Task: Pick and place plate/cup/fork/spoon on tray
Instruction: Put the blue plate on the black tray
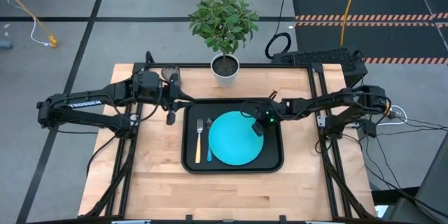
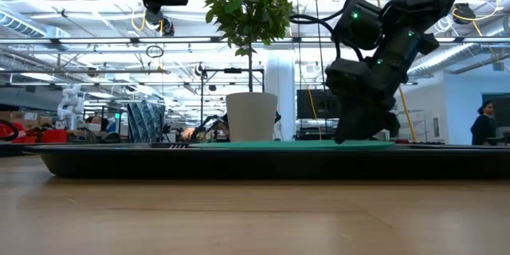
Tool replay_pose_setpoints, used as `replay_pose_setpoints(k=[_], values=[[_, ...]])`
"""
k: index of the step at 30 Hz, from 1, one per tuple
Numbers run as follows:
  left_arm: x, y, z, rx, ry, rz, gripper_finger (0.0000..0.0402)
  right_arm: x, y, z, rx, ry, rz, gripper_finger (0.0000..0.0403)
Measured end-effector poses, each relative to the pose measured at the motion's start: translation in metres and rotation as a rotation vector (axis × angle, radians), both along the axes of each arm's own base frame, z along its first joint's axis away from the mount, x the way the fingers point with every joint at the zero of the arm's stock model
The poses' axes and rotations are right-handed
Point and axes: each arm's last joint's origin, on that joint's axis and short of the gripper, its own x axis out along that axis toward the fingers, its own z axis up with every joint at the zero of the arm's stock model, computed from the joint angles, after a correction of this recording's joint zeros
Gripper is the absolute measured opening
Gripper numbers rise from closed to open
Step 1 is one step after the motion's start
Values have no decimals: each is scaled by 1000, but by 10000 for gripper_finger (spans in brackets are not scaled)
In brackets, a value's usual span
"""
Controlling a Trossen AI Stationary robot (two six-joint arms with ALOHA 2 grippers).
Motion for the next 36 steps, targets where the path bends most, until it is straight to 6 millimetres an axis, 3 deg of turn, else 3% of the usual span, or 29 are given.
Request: replay_pose_setpoints(k=[12,24,36], values=[[0,0,0,-11,-1,5,67,0,3,0,-27,11,3,130],[0,0,0,-11,0,4,67,-12,5,-6,-1,153,-4,130],[0,0,-1,-16,9,6,67,-20,8,15,-8,90,4,130]])
